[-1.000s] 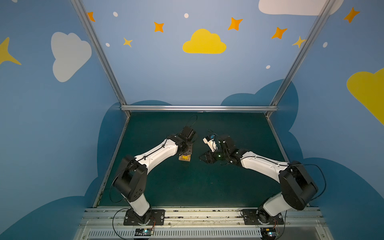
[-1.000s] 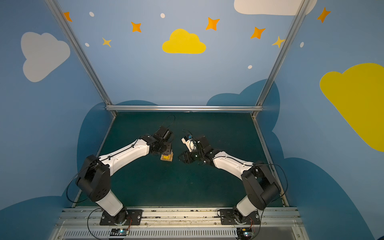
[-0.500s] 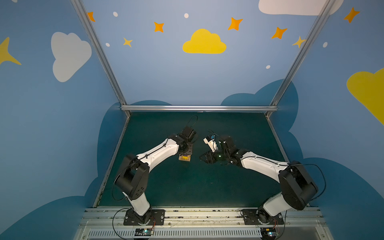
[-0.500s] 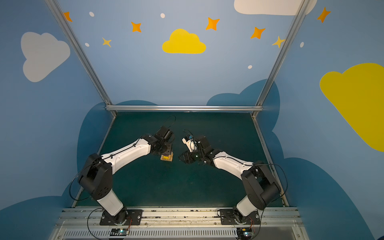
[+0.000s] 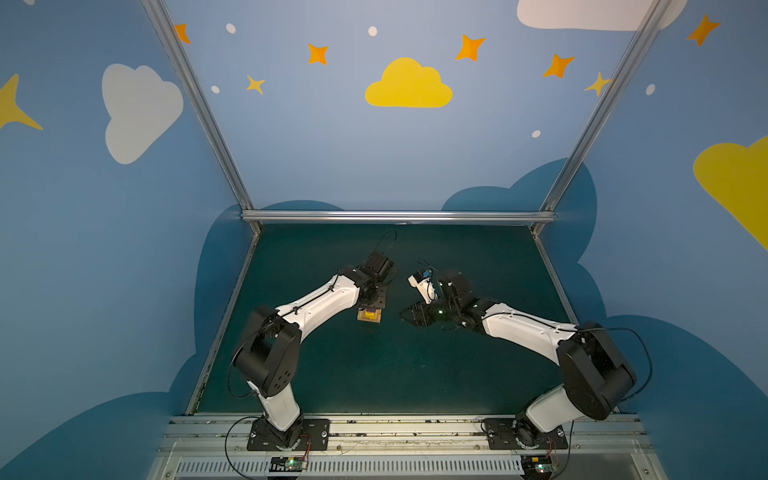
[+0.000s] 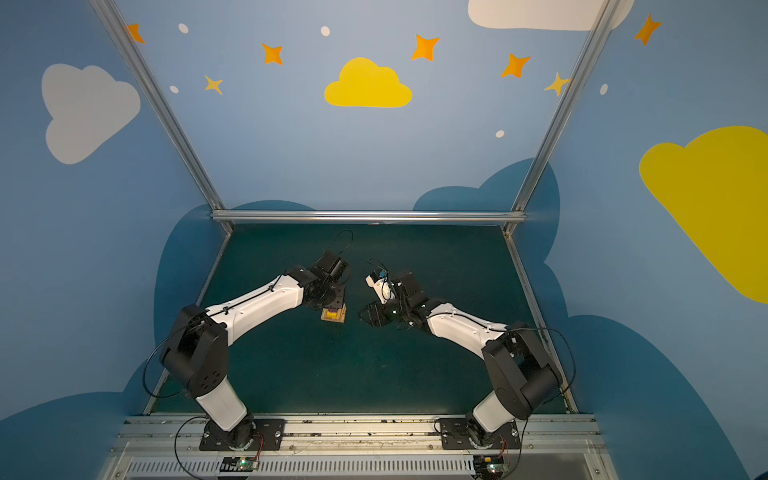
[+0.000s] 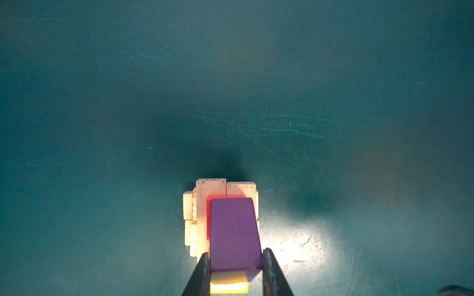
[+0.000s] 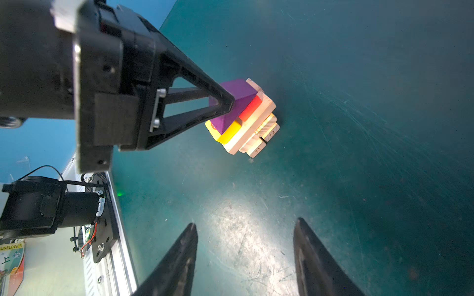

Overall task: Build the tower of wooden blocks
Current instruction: 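Lower the purple cube onto the red and yellow cubes with the left gripper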

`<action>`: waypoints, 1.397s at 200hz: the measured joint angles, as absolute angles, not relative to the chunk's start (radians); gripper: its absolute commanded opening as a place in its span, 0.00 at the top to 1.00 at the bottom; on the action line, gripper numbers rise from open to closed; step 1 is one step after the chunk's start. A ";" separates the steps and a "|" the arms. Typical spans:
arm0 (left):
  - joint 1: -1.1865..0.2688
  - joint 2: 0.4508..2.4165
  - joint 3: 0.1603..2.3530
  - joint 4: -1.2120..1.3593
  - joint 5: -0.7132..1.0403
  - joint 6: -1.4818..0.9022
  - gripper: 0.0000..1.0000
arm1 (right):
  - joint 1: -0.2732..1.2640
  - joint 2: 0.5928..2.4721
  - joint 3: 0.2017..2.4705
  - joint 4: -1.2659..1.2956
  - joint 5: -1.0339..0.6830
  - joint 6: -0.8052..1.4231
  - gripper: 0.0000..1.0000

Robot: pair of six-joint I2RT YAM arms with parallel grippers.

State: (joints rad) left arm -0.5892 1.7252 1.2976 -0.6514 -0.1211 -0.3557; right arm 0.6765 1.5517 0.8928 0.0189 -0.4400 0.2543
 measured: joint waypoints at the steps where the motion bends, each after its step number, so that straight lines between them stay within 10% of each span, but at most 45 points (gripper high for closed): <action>1: -0.589 1.726 1.298 -0.651 -0.121 -0.356 0.88 | 0.677 1.552 0.893 0.019 -0.440 0.254 0.44; 279: -0.584 1.738 1.325 -0.691 -0.121 -0.354 0.79 | 0.677 1.552 0.884 0.024 -0.443 0.257 0.44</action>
State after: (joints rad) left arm -0.5838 1.7382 1.3254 -0.6907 -0.1211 -0.3542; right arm 0.6765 1.5517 0.8841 0.0238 -0.4431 0.2573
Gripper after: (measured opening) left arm 0.279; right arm 0.557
